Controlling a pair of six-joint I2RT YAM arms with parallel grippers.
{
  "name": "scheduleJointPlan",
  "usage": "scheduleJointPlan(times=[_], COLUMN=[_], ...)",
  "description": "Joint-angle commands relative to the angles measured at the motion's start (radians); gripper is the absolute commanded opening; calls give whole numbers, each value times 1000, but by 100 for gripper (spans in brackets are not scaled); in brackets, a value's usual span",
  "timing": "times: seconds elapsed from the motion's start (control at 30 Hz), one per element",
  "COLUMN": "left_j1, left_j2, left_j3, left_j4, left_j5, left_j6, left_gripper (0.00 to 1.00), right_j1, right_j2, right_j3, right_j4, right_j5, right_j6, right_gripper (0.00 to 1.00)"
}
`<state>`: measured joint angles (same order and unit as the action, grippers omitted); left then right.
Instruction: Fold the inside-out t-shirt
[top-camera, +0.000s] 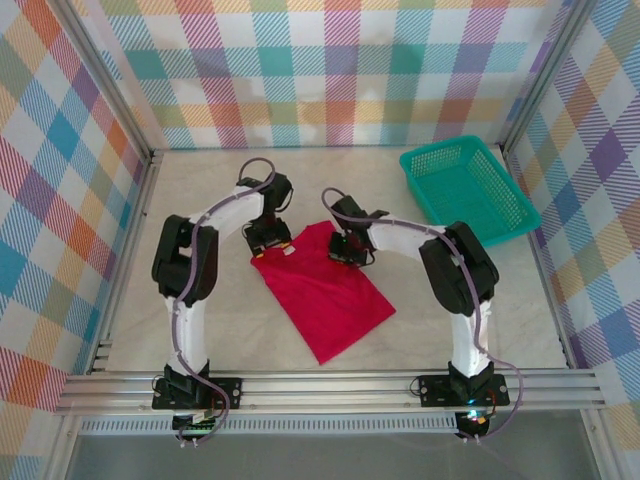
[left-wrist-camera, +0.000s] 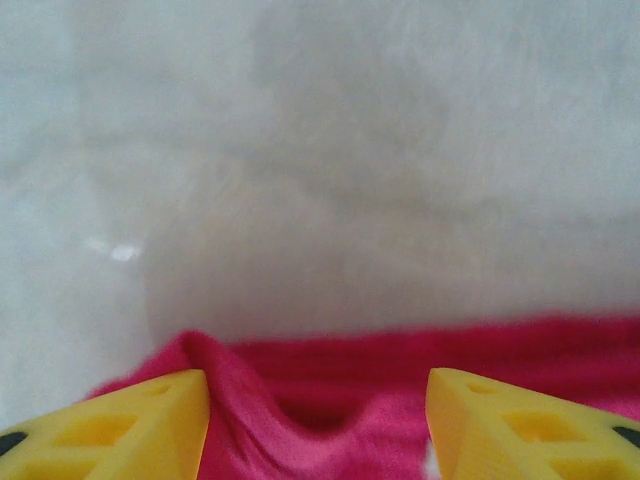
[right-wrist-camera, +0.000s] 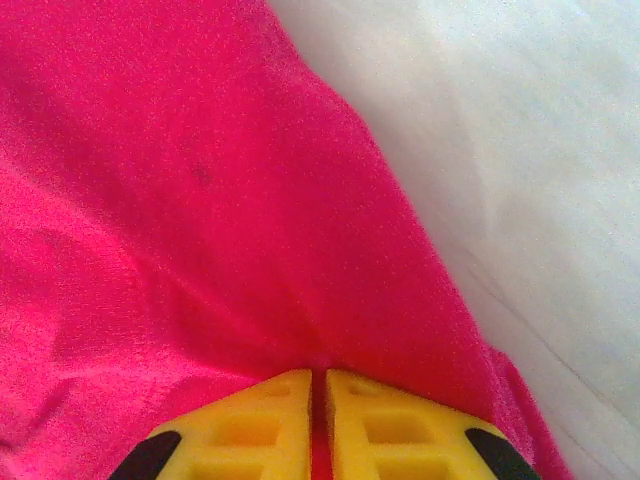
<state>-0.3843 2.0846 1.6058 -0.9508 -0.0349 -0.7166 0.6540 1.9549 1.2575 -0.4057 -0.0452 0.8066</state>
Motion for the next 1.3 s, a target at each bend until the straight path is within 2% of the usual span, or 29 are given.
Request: scheduleJointPlan(times=[0.0,0.13,0.23,0.33,0.4,0.57,0.67,0.83,1.0,1.27], left_j1=[9,11,19,21,22,50,85,91,91,87], left_j2=[77,155,143,51,-36,-250,-343,-459,-510,-478], left_j3=[103,264,376,368,304,24,-114,-276,-432,-648], left_j4=[22,-40,-111,-100,-63,66,125,130,156,396], left_j5=[30,32,21,27,45,90,151,147,186,401], left_j6=[26,69,110,172,213,213,197,199,197,93], left_gripper=[59,60,61,65,68,85,85,82,76,58], right_j1=[60,119,112,80,46,12,12,12,12,-6], right_j2=[-85,-220,-282,-292,-259,-112,-40,25,32,27], right_j3=[-159,-218,-170,-132,-104,31,89,120,86,62], right_j4=[-40,-37,-102,-99,-75,-109,-126,-165,-141,-136], right_j5=[-9,40,128,165,147,123,104,131,113,104], right_j6=[112,146,54,-74,-169,-291,-318,-315,-325,-286], right_gripper=[15,23,42,63,67,70,70,71,73,73])
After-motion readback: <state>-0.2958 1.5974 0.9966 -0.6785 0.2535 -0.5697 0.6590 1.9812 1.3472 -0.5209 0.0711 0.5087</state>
